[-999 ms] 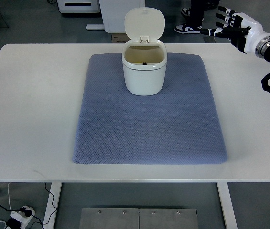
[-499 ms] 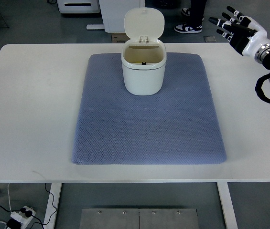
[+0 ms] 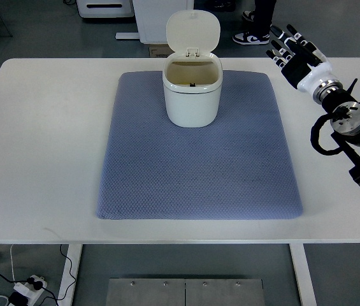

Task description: Put lemon in trash with right hand

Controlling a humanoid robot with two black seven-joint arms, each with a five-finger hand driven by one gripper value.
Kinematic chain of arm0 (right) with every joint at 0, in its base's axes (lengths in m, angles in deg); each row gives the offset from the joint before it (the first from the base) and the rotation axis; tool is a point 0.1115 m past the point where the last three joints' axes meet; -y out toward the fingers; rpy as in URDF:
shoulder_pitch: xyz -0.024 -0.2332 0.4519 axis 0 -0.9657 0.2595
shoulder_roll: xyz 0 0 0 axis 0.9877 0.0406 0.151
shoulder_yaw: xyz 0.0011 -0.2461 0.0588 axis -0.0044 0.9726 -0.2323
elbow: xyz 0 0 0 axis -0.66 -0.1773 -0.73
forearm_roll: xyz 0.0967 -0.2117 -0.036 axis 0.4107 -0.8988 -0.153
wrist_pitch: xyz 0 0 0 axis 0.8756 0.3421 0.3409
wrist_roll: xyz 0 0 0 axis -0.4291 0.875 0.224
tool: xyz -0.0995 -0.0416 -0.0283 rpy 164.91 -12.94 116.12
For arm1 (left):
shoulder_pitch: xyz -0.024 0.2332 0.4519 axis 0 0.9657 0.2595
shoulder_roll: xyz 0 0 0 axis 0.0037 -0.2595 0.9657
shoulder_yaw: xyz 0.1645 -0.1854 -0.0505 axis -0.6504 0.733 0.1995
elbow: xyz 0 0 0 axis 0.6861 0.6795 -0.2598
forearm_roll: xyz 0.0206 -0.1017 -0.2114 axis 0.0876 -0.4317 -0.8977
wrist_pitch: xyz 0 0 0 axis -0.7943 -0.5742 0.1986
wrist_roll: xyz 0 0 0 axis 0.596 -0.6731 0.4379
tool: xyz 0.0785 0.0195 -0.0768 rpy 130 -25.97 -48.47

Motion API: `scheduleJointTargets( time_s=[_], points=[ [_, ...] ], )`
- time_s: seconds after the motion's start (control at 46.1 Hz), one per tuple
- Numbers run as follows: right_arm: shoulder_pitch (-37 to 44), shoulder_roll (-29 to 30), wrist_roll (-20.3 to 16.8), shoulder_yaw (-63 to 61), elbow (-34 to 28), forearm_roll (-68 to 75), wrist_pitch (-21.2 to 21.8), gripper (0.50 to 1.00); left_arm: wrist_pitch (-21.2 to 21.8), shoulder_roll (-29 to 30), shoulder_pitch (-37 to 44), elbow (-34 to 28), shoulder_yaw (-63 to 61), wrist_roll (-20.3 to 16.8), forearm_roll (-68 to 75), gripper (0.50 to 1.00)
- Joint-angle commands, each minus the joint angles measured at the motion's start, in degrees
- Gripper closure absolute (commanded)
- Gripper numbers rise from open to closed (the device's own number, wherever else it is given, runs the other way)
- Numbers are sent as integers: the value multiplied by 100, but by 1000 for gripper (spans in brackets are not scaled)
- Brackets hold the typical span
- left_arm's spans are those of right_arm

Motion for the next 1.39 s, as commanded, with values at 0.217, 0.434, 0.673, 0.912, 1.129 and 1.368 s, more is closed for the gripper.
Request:
scheduleJointTargets(
  time_s=[0.217, 0.434, 0.673, 0.912, 1.129, 1.368],
  points=[
    [-53, -11, 34, 25, 643, -117, 72, 500, 0, 0, 0, 5, 0, 4, 0, 500],
    [-44, 24, 43, 42, 1197, -530, 555, 500, 0, 0, 0, -4, 0, 4, 0, 500],
    [-9, 323, 157, 25, 1716, -539, 687, 500, 0, 0, 0, -4, 0, -5, 0, 500],
    [132, 630, 579, -45, 1953, -504, 881, 500, 0, 0, 0, 5, 0, -5, 0, 500],
    [123, 850, 623, -212, 1945, -495, 1083, 500, 0, 0, 0, -4, 0, 4, 0, 500],
    [70, 859, 614, -292, 1945, -495, 1092, 500, 0, 0, 0, -4, 0, 4, 0, 500]
  ],
)
